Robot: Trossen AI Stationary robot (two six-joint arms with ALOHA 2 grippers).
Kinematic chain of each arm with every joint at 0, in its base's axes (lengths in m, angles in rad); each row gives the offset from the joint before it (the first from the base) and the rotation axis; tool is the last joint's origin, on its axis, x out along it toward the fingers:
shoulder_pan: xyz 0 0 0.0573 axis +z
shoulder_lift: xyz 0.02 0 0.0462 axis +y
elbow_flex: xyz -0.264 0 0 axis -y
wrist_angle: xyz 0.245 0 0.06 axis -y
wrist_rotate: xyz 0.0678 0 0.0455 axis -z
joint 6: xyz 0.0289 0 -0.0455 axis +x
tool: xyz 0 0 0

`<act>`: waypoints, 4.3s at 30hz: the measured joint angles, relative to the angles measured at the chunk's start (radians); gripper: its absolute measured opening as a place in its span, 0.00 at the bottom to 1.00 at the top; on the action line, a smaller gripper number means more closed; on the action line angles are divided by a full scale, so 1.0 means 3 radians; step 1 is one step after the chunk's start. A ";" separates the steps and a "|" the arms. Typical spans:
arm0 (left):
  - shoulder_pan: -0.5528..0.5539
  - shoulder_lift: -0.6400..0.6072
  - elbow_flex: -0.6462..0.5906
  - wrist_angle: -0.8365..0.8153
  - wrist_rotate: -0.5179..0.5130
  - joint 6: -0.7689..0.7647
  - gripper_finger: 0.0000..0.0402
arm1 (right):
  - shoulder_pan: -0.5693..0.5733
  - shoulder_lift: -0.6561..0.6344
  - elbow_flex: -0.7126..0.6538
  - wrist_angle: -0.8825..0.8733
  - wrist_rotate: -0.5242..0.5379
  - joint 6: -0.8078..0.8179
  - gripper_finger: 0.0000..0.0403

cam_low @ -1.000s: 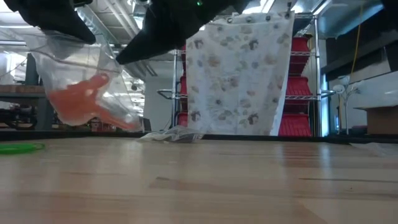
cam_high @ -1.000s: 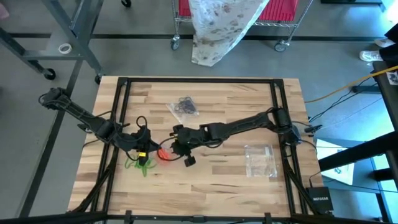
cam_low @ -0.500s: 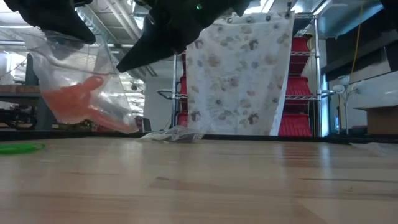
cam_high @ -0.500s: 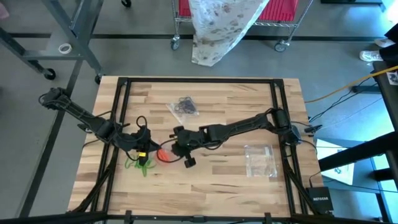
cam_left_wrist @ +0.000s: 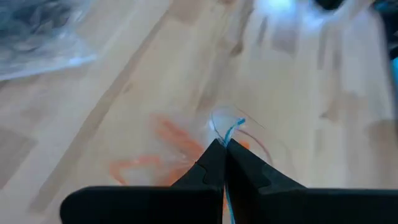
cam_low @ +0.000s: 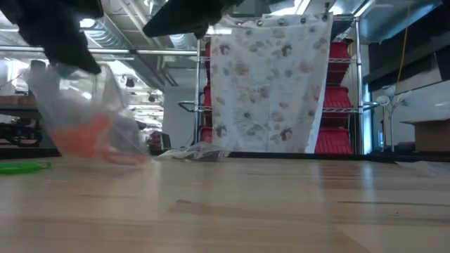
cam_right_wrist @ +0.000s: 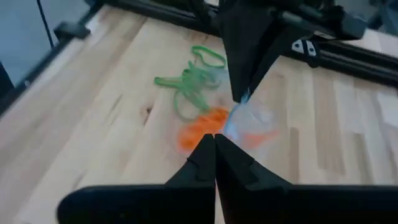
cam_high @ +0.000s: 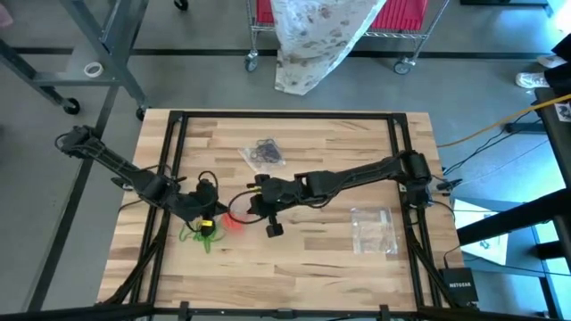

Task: Sort rubber bands
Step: Close the transparent zip bag

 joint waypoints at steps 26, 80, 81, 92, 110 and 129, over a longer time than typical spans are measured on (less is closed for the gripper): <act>-0.0001 0.0821 0.0023 -0.0128 -0.0497 0.0822 0.00 | -0.0163 0.0521 0.0000 0.0348 0.0536 -0.0571 0.48; -0.0318 0.0395 0.0401 -0.0173 0.0775 -0.0527 0.35 | 0.0528 0.0419 0.0000 -0.0010 0.1212 0.0834 0.00; -0.0359 0.0426 0.0364 -0.0092 0.0760 -0.0589 0.35 | 0.0561 0.0419 0.0000 -0.0008 0.1232 0.0918 0.00; -0.0754 0.0828 0.0058 0.1017 0.0398 -0.0743 0.35 | 0.0651 0.0419 -0.0001 -0.0022 0.1455 0.1211 0.00; -0.0763 0.1099 0.0143 0.1320 -0.0094 -0.0596 0.35 | 0.0649 0.0419 -0.0001 0.0011 0.1450 0.1245 0.00; -0.0605 0.1190 0.0263 0.0978 -0.0170 0.1628 0.35 | 0.0527 0.0419 -0.0001 0.0418 0.0922 0.0297 0.00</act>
